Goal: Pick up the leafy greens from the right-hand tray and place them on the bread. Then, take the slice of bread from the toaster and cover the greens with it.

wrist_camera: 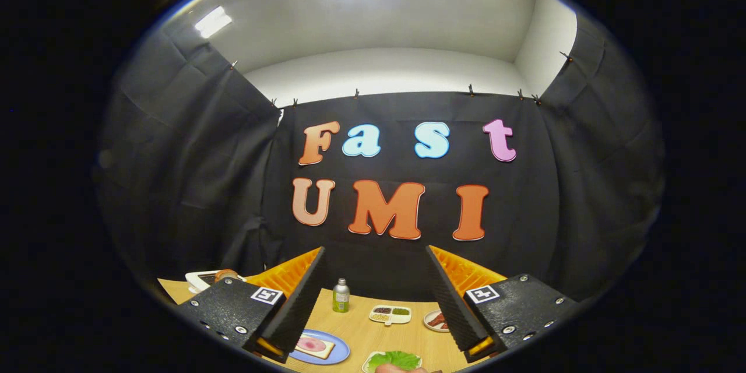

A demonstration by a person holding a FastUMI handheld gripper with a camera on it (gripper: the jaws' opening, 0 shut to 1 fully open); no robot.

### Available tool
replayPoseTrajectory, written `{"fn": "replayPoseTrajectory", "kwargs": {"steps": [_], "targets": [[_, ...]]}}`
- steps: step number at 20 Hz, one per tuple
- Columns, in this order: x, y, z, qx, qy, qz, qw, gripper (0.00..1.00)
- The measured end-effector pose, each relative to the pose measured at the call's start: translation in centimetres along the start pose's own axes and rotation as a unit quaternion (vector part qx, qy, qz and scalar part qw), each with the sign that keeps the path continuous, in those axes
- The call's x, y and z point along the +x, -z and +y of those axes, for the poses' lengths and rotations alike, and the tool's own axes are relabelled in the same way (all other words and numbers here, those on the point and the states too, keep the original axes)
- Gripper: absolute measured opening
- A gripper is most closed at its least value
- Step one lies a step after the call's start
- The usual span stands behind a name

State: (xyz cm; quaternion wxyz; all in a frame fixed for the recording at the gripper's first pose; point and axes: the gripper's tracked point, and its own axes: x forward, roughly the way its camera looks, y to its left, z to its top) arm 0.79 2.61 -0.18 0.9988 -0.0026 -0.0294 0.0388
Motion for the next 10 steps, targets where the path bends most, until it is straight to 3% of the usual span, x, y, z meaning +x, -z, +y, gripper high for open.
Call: {"fn": "replayPoseTrajectory", "kwargs": {"steps": [5,10], "targets": [[0.7,0.7,-1.0,-0.032,0.030,-0.002,0.999,0.98],[1.4,4.1,-2.0,-0.026,0.042,0.040,0.998,0.98]]}}
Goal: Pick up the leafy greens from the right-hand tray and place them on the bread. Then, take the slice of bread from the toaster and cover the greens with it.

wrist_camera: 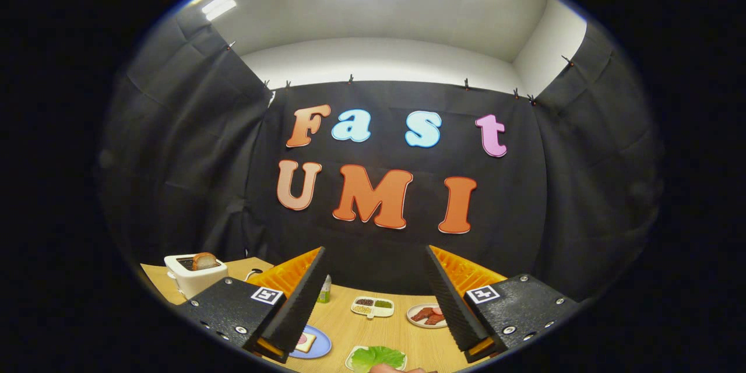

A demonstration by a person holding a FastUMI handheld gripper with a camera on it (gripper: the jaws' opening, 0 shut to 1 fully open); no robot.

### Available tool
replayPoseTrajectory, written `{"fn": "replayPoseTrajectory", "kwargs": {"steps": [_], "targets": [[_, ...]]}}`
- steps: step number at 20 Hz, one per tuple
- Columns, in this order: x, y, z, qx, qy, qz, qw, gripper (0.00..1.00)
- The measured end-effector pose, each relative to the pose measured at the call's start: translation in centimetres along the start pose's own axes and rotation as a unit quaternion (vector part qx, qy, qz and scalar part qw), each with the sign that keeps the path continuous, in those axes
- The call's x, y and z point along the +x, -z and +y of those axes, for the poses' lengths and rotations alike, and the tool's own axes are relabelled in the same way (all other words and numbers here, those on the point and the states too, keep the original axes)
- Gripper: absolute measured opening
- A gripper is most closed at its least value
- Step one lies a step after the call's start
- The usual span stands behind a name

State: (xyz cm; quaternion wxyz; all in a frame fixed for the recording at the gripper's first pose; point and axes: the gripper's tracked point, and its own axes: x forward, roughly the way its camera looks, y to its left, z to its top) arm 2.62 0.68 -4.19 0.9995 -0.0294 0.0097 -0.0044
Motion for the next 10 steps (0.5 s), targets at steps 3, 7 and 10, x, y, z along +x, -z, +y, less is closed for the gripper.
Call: {"fn": "replayPoseTrajectory", "kwargs": {"steps": [3,7,10], "targets": [[0.7,1.6,-0.7,-0.004,0.010,0.029,1.000,0.98],[1.6,3.8,-1.0,-0.012,0.019,0.067,0.997,0.98],[2.2,6.3,0.3,0.015,-0.009,0.107,0.994,0.99]]}}
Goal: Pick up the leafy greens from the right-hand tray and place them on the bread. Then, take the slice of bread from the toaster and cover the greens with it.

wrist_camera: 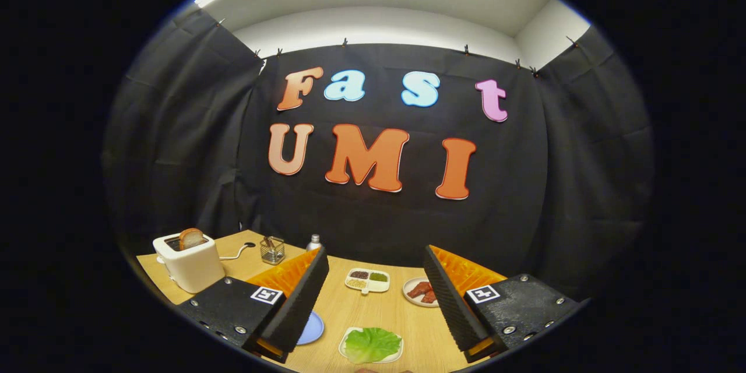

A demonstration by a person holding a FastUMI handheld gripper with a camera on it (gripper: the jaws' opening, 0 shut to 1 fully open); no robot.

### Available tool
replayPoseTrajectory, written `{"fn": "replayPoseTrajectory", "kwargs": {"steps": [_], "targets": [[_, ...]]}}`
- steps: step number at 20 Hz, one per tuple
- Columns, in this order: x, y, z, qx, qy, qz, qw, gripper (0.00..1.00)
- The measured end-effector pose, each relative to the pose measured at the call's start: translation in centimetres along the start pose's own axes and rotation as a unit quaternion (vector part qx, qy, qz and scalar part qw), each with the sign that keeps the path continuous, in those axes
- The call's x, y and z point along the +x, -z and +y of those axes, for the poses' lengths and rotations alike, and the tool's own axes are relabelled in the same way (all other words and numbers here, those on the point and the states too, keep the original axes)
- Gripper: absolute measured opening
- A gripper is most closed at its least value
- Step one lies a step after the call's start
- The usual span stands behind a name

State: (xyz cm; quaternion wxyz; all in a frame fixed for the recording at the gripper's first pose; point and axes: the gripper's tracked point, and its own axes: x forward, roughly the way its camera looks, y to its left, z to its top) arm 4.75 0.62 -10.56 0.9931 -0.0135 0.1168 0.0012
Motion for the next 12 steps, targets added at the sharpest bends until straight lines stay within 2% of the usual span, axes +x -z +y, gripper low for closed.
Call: {"fn": "replayPoseTrajectory", "kwargs": {"steps": [3,8,12], "targets": [[1.2,2.6,0.8,0.033,-0.026,0.051,0.998,0.99],[3.1,6.3,0.5,0.036,-0.020,0.124,0.991,0.99],[4.2,9.9,0.9,0.045,-0.028,0.187,0.981,0.99]]}}
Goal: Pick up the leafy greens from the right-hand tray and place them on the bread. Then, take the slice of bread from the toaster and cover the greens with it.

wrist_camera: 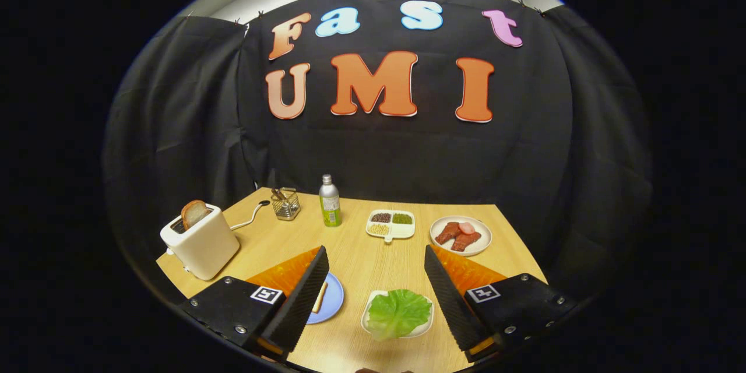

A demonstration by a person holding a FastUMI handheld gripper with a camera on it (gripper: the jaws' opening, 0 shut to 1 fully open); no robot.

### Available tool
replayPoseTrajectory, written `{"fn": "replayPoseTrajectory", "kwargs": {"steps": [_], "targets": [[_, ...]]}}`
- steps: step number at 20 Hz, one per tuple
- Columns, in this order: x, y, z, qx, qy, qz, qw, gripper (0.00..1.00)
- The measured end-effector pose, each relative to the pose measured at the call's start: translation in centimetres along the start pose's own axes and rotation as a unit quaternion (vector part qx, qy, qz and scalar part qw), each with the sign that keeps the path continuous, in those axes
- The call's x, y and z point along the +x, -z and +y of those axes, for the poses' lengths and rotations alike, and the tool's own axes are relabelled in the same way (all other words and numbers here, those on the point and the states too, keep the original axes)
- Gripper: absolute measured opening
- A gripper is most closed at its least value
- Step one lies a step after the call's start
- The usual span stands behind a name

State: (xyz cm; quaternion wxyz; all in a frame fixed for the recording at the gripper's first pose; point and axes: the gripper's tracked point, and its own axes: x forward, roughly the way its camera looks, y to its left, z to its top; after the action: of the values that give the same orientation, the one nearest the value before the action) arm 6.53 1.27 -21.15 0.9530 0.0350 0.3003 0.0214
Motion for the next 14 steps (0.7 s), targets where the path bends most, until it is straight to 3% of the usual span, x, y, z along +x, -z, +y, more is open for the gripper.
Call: {"fn": "replayPoseTrajectory", "kwargs": {"steps": [4,8,14], "targets": [[2.3,4.0,0.4,0.016,-0.018,0.077,0.997,0.99],[4.4,7.5,-0.7,0.019,-0.003,0.141,0.990,0.99],[6.1,13.2,-0.8,0.049,-0.001,0.245,0.968,0.98]]}}
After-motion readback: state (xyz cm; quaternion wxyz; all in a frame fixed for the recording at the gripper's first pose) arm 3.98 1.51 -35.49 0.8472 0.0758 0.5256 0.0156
